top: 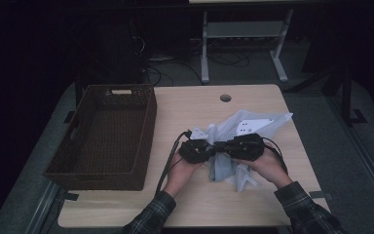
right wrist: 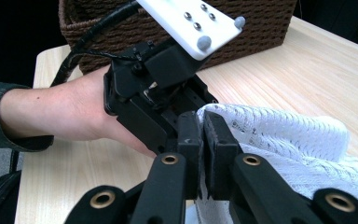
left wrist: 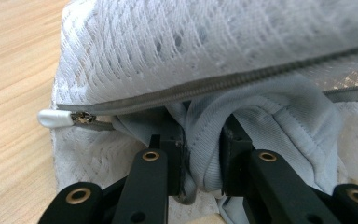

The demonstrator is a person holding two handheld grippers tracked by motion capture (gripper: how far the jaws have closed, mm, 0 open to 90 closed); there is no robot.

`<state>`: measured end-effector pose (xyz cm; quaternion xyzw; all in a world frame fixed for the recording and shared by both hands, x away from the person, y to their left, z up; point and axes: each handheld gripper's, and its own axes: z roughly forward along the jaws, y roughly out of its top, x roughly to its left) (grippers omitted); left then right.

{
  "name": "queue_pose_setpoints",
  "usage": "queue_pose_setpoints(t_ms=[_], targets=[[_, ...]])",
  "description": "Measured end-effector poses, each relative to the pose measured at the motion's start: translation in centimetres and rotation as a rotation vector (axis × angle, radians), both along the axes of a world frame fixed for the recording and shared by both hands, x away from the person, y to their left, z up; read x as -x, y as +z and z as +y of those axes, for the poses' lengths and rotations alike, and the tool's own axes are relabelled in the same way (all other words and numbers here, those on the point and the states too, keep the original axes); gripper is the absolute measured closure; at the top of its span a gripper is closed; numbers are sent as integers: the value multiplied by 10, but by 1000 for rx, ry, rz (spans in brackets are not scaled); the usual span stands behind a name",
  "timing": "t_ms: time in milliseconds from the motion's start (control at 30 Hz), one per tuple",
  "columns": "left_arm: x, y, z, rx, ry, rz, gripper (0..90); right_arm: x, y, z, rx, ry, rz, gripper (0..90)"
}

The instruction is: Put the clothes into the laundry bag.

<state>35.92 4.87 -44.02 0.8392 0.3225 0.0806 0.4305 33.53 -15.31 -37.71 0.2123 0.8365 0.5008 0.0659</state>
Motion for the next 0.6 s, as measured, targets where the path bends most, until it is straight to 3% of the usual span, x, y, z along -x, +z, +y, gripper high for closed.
queue_pose_setpoints(t_ms=[233,300,600], targets=[[0,-4,2,-1,-4,6,758,-3,-8,-10,29,-34,21,777],[0,-5,2,-2,-5,10,759,-4,-11,-14,37,-48,29,711],[-1,-8,1,-15,-13,11,758,7,-19,-47,68,-126,35,572]])
